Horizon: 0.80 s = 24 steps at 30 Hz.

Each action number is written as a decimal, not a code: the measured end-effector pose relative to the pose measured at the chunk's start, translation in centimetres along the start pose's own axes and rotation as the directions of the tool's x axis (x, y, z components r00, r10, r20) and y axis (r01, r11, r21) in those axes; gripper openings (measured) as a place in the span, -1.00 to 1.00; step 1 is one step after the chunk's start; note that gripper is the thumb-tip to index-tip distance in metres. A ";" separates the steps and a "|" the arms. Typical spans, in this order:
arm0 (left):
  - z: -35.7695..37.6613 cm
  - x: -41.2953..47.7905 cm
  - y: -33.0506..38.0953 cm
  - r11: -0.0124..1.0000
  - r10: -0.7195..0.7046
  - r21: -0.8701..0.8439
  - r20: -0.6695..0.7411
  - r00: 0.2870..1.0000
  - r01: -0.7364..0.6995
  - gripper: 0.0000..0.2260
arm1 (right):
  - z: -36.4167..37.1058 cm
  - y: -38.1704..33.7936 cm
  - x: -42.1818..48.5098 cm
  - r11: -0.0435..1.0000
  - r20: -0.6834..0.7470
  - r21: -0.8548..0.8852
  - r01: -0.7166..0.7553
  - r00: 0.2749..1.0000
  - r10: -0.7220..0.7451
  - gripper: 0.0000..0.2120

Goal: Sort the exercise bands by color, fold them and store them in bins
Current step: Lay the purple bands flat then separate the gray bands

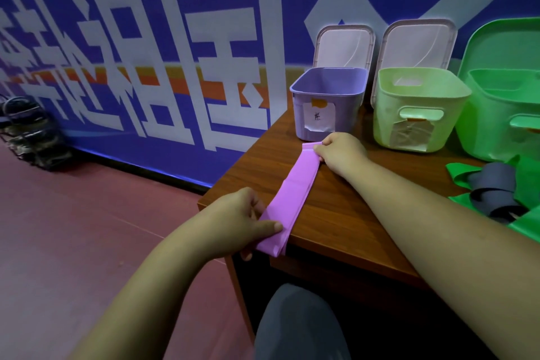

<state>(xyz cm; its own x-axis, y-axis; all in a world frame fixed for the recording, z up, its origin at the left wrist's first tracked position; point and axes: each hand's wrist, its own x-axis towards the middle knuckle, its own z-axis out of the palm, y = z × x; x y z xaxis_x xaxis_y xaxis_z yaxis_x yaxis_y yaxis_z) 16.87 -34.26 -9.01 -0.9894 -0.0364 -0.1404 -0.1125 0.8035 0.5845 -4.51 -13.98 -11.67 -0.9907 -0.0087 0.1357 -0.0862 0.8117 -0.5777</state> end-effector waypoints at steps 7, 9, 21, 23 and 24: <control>0.1 -0.1 -0.3 0.986 0.016 0.168 -0.023 1.000 -0.012 -0.63 | -0.3 -0.3 -0.5 1.000 -0.004 0.010 -0.026 1.000 0.026 -0.81; 0.0 -0.2 -0.3 0.984 0.017 0.179 -0.007 1.000 -0.015 -0.60 | -0.7 -0.4 -1.1 0.999 0.001 0.023 -0.024 1.000 0.024 -0.82; -0.2 0.5 5.2 0.893 0.056 0.451 -0.129 0.990 0.008 -0.52 | -7.9 2.5 -6.1 0.982 0.066 0.167 0.085 0.993 -0.097 -0.97; 0.8 1.0 8.0 0.899 0.141 0.423 -0.035 0.989 -0.113 -0.58 | -10.8 3.8 -7.3 0.976 0.031 0.169 0.135 0.989 -0.142 -0.97; 1.6 1.3 9.7 0.899 0.185 0.399 0.023 0.982 -0.179 -0.61 | -12.4 4.6 -7.9 0.972 0.016 0.183 0.146 0.988 -0.151 -0.96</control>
<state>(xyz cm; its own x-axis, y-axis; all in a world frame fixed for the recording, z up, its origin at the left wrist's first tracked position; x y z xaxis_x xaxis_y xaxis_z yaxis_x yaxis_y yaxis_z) 14.65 -25.61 -4.80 -0.9908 0.1266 -0.0483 0.1121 0.9663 0.2316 4.23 -2.98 -5.43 -0.9679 -0.1408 0.2083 -0.2474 0.6807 -0.6895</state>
